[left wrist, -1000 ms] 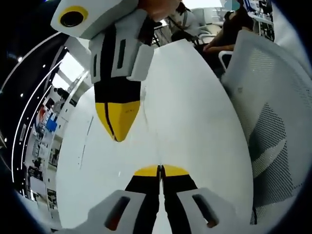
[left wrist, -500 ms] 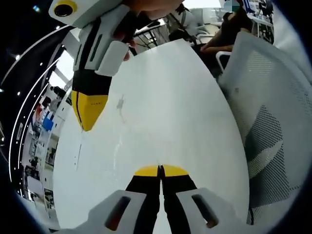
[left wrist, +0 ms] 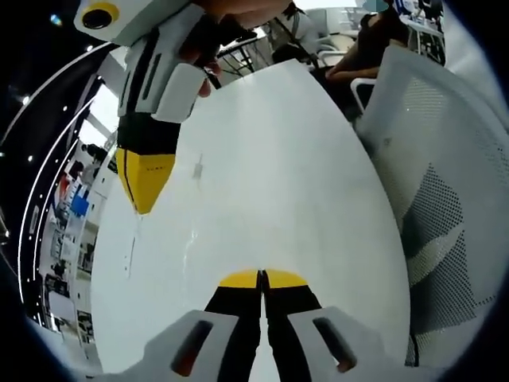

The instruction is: Open the resealable bag by pulling the two sides of the seal apart until the entire bag opening is separated and visibly accessible.

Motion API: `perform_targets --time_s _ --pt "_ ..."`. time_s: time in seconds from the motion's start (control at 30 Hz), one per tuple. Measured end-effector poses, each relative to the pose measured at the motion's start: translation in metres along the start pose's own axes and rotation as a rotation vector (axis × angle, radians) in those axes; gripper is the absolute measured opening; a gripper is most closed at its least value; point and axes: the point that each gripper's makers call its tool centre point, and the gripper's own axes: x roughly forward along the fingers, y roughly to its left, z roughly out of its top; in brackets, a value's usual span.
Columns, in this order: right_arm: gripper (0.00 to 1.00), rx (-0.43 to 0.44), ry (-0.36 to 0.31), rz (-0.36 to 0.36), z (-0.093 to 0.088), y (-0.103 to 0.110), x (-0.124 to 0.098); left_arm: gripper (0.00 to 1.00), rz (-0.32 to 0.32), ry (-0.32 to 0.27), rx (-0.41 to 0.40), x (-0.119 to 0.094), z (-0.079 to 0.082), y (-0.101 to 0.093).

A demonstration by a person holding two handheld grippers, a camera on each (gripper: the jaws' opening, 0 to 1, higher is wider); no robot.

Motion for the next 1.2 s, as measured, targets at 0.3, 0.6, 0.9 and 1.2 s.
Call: perform_targets --time_s 0.3,0.6,0.9,1.2 --pt "0.0 -0.097 0.045 0.043 -0.015 0.012 0.013 0.0 0.101 0.011 -0.06 -0.005 -0.01 0.022" --pt "0.0 -0.125 0.096 0.032 -0.035 0.01 0.026 0.01 0.152 -0.017 -0.086 -0.013 -0.011 0.026" --pt "0.0 -0.109 0.13 0.024 -0.048 0.007 0.033 0.0 0.185 -0.037 -0.136 -0.028 -0.02 0.026" --pt "0.0 -0.144 0.166 0.018 -0.062 0.004 0.045 0.01 0.195 -0.027 -0.211 -0.039 -0.041 0.014"
